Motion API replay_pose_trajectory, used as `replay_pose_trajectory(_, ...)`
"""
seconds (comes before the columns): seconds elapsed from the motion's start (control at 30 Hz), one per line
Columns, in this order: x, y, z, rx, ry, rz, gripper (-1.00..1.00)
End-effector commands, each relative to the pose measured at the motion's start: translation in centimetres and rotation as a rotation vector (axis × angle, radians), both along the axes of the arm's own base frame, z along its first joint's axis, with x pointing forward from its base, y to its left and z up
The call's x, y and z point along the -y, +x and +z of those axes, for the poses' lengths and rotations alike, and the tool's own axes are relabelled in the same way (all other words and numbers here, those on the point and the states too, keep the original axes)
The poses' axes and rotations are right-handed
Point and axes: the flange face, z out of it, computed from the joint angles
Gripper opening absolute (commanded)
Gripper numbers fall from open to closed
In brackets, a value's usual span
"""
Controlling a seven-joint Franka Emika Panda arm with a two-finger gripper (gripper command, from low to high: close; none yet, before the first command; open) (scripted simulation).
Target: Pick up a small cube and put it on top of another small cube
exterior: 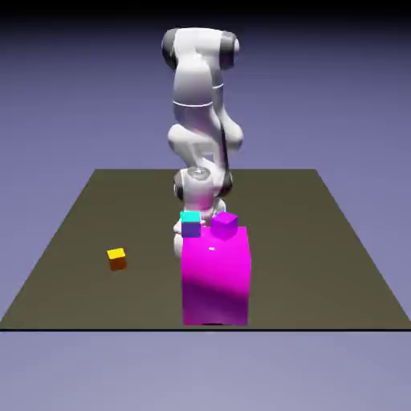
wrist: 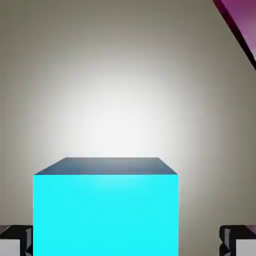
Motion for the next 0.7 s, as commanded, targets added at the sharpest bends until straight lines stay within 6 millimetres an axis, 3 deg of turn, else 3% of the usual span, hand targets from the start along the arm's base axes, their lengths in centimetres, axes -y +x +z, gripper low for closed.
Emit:
replay_pose_trajectory(0.0, -0.1, 0.0, -0.2, 0.000, 0.005, 0.000, 0.00)
replay_pose_trajectory(0.03, -0.1, 0.0, -0.2, 0.000, 0.005, 0.000, -1.00)
replay_pose_trajectory(0.37, 1.0, 0.6, 3.7, 0.014, -0.054, 0.000, -1.00)
replay_pose_trajectory(0.67, 0.4, 0.2, 6.4, 0.010, -0.019, -0.003, -1.00)
